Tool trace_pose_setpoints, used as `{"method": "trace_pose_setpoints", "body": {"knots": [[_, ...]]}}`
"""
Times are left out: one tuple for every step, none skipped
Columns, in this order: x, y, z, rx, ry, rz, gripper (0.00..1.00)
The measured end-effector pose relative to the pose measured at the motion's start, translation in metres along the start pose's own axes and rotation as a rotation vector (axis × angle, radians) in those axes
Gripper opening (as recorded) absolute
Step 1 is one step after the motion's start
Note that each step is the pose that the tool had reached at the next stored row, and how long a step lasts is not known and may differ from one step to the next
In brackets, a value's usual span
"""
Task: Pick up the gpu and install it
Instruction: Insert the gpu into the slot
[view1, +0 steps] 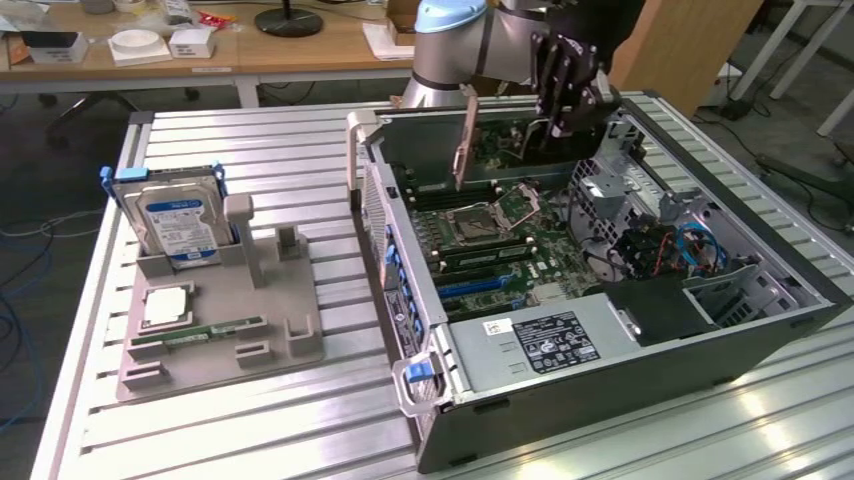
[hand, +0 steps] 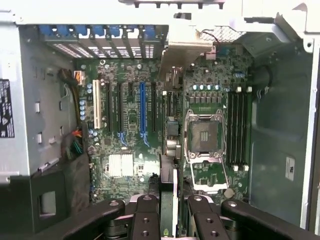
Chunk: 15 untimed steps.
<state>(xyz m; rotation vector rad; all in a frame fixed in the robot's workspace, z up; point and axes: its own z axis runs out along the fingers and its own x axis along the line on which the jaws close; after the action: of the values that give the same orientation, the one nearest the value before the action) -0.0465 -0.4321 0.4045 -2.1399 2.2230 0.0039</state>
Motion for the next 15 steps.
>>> {"method": "trace_pose_setpoints", "body": {"knots": [[0.0, 0.0, 0.0006, 0.0003, 0.0003, 0.007, 0.27], [0.0, 0.0, 0.001, 0.0004, 0.0004, 0.012, 0.27], [0.0, 0.0001, 0.0023, 0.0004, 0.0004, 0.014, 0.27], [0.0, 0.0002, 0.0036, 0.0, 0.0006, 0.014, 0.27], [0.0, 0.0003, 0.0055, 0.0, 0.0005, 0.014, 0.27], [0.0, 0.0003, 0.0065, 0.0, 0.0006, 0.014, 0.27], [0.0, 0.0004, 0.0066, -0.0001, 0.0006, 0.014, 0.27], [0.0, 0.0003, 0.0066, -0.0001, 0.0006, 0.014, 0.27], [0.0, 0.0004, 0.0066, -0.0001, 0.0008, 0.014, 0.27], [0.0, 0.0004, 0.0067, -0.0001, 0.0007, 0.014, 0.27], [0.0, 0.0004, 0.0069, -0.0001, 0.0008, 0.014, 0.27], [0.0, 0.0008, 0.0073, 0.0, 0.0009, 0.014, 0.27], [0.001, 0.0017, 0.0085, 0.0001, 0.0011, 0.014, 0.27], [0.001, 0.0032, 0.0096, 0.0001, 0.0013, 0.014, 0.27], [0.001, 0.0046, 0.0111, 0.0001, 0.0014, 0.014, 0.27]]}}
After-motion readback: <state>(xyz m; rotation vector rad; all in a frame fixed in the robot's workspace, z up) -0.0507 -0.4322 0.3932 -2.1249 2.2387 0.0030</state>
